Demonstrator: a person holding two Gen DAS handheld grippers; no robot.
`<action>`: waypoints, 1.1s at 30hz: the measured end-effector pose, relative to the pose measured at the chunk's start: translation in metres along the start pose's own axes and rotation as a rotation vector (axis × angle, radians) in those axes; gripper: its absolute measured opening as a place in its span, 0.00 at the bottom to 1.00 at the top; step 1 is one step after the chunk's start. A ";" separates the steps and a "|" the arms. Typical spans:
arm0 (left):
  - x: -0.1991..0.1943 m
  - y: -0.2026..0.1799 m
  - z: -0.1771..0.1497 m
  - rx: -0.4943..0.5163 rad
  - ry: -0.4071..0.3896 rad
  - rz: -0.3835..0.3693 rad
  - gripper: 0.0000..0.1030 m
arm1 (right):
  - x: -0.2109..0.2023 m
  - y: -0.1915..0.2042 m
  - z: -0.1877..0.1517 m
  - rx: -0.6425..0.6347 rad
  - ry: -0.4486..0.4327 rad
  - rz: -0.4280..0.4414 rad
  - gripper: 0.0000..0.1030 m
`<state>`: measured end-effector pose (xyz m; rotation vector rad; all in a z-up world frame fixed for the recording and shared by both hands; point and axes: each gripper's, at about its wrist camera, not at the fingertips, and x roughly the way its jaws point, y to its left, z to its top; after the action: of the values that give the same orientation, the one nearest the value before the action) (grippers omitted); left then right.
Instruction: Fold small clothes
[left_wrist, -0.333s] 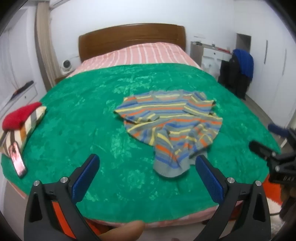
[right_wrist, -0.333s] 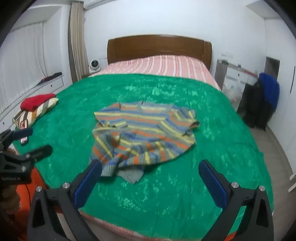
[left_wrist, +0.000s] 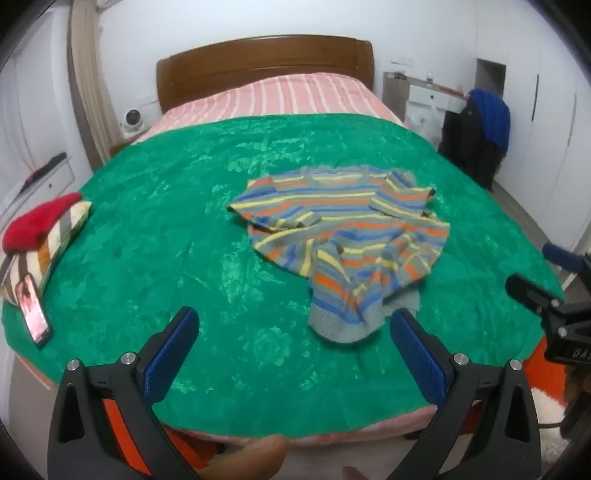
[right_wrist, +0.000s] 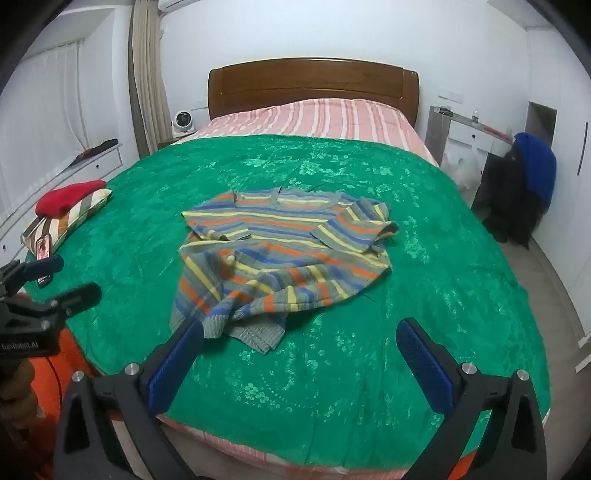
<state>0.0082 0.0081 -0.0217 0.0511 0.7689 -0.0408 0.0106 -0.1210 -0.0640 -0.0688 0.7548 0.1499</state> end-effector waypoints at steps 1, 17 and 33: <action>0.000 0.000 -0.001 0.001 0.003 -0.002 1.00 | -0.003 0.001 0.000 -0.001 -0.001 -0.002 1.00; 0.000 -0.001 -0.002 0.007 -0.001 -0.001 1.00 | -0.029 0.009 0.000 0.009 0.034 -0.041 1.00; 0.003 -0.004 -0.006 0.000 0.012 -0.008 1.00 | -0.028 0.004 -0.001 0.023 0.036 -0.054 1.00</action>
<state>0.0062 0.0041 -0.0282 0.0482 0.7813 -0.0476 -0.0111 -0.1206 -0.0459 -0.0705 0.7897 0.0885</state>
